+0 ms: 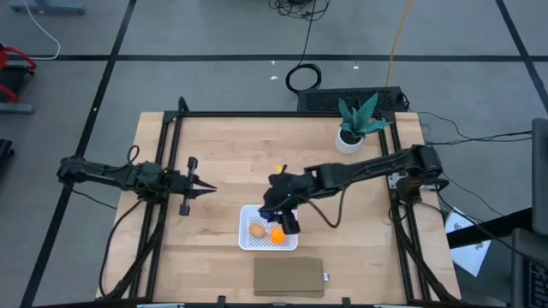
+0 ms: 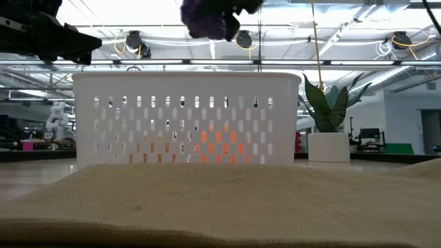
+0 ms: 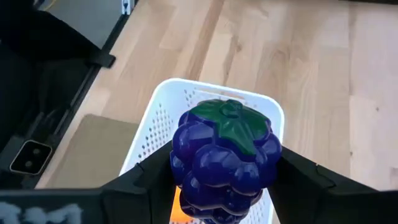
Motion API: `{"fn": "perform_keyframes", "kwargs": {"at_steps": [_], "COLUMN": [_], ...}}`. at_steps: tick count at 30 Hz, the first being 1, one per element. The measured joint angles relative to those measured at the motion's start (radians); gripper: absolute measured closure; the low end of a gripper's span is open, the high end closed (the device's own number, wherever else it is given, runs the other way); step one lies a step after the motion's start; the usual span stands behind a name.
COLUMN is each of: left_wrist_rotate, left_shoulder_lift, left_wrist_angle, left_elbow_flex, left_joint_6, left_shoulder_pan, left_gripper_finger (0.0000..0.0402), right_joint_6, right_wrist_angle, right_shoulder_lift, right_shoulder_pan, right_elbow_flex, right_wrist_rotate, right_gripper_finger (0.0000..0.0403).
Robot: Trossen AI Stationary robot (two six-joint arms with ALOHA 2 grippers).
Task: Pick and placing Produce into tupperware
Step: Put the blackberry into the basket
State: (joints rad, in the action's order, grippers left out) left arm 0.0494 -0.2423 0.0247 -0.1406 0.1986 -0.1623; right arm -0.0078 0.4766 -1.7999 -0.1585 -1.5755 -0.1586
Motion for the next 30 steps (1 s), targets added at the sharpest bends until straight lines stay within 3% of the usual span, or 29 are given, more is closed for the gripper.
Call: {"fn": "perform_keyframes", "kwargs": {"at_steps": [8, 15, 23, 30], "left_wrist_rotate": [0.004, 0.004, 0.004, 0.004], "left_shoulder_lift": [-0.007, -0.007, -0.007, -0.007], "left_wrist_angle": [0.0, 0.002, 0.001, 0.001], "left_elbow_flex": [0.0, 0.0, 0.0, 0.0], "left_joint_6": [0.001, 0.0, -0.001, -0.001], "left_shoulder_pan": [0.0, 0.0, 0.0, 0.0], "left_gripper_finger": [0.0371, 0.0371, 0.0371, 0.0371], "right_joint_6": [0.041, 0.1, 0.115, 0.093], "right_wrist_angle": [0.304, 0.419, 0.521, 0.508], "right_shoulder_lift": [-0.103, -0.107, -0.108, -0.108], "right_shoulder_pan": [-0.009, -0.012, -0.037, -0.048], "right_elbow_flex": [-0.212, -0.309, -0.328, -0.328], "right_wrist_rotate": [0.0, 0.0, 0.002, 0.005], "right_gripper_finger": [0.0206, 0.0206, 0.0206, 0.0206]}}
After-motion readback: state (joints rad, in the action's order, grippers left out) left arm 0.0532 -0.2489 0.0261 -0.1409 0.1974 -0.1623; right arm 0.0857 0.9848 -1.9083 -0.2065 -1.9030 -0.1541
